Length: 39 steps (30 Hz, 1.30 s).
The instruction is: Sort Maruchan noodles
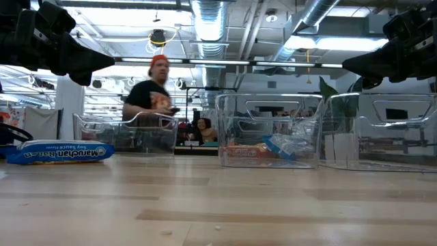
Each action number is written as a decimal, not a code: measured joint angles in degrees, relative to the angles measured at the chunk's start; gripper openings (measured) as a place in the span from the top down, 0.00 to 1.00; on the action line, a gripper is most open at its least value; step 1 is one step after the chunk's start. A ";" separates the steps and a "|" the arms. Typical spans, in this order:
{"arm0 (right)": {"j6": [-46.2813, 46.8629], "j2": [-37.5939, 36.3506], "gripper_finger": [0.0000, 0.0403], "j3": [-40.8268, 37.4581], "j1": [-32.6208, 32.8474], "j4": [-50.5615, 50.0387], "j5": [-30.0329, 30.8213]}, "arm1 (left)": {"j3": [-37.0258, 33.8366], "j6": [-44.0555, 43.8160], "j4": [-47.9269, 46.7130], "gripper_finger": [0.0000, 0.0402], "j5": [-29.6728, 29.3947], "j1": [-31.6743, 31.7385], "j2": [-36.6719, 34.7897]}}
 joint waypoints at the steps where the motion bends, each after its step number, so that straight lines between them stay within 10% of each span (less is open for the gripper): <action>1: 0.00 0.00 0.88 -0.02 0.00 0.04 0.00 | 0.00 -0.56 0.00 1.00 0.00 0.00 -0.01; 39: 0.02 0.00 0.88 0.00 -0.02 0.69 0.02 | 0.00 -2.18 0.00 1.00 0.00 0.00 -0.01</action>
